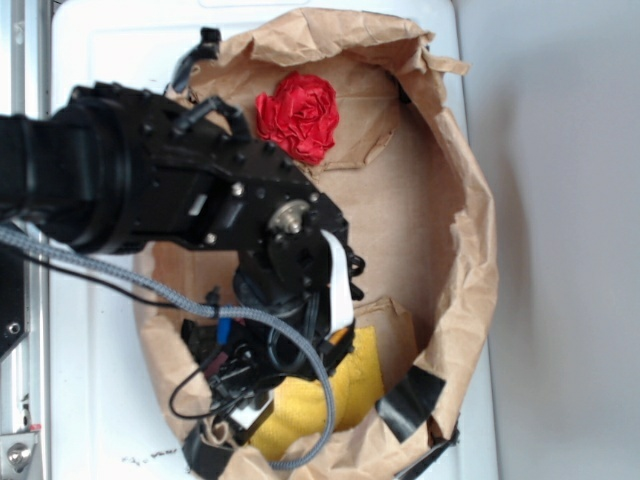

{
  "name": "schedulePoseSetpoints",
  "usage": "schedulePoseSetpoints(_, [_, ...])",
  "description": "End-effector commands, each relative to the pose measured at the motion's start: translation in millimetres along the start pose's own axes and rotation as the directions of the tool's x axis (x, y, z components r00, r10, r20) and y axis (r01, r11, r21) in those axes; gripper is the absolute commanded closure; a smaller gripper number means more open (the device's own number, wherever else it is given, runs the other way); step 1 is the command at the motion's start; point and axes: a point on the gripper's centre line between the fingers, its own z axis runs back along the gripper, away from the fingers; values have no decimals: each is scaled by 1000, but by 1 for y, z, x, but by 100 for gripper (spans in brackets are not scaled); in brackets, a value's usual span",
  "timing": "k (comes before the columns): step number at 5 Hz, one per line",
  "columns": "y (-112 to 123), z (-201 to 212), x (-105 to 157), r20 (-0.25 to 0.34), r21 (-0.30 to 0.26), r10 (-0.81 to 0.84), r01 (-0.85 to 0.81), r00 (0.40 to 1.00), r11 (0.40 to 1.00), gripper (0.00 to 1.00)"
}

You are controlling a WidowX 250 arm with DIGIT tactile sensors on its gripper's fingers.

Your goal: Grab the yellow cloth.

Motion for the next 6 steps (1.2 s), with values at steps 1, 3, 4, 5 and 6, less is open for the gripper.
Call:
schedulePoseSetpoints(1, [-8,5,1,33,31,-41,40,999,999,100])
schedulePoseSetpoints(3, [7,46,-8,102,42,30,-34,994,999,100])
schedulePoseSetpoints(4, [26,90,-14,139,88,160,-173,977,981,100])
schedulePoseSetpoints(5, [46,110,-14,147,121,231,-249,962,961,100])
schedulePoseSetpoints(6, [41,136,-10,106,283,365,-380,925,881,100])
